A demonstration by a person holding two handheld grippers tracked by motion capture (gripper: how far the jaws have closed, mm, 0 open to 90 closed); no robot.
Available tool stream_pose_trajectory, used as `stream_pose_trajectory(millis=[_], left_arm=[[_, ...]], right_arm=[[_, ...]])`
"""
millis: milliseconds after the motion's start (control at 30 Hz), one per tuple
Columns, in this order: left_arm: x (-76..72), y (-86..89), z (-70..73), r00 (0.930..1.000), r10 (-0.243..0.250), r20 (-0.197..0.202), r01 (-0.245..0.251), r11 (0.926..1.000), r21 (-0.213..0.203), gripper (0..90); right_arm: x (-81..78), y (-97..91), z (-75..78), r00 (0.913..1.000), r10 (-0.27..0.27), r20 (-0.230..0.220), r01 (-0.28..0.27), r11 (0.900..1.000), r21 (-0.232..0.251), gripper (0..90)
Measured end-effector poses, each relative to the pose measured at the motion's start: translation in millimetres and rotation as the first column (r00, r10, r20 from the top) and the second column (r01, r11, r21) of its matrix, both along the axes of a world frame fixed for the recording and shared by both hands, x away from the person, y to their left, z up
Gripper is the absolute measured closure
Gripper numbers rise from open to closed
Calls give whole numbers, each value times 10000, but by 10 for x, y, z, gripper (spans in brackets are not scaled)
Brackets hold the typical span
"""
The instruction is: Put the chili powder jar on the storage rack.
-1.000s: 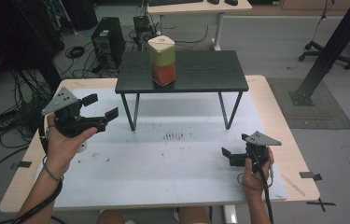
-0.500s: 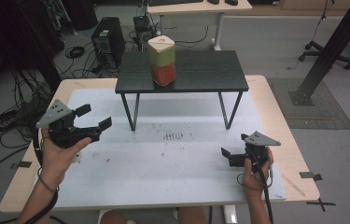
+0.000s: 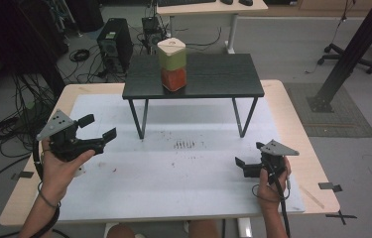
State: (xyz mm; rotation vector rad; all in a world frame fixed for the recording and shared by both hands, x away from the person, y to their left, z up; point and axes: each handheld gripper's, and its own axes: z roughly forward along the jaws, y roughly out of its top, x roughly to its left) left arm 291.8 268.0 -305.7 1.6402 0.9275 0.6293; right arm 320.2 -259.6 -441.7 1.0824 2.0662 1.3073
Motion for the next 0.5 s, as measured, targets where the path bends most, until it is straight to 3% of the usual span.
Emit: stream_pose_trajectory(millis=[500], left_arm=[[72, 8, -185, 9996, -119, -266, 119, 9999, -15, 89]], right_arm=[[8, 10, 0, 10000, 74, 0, -74, 10000, -47, 7]])
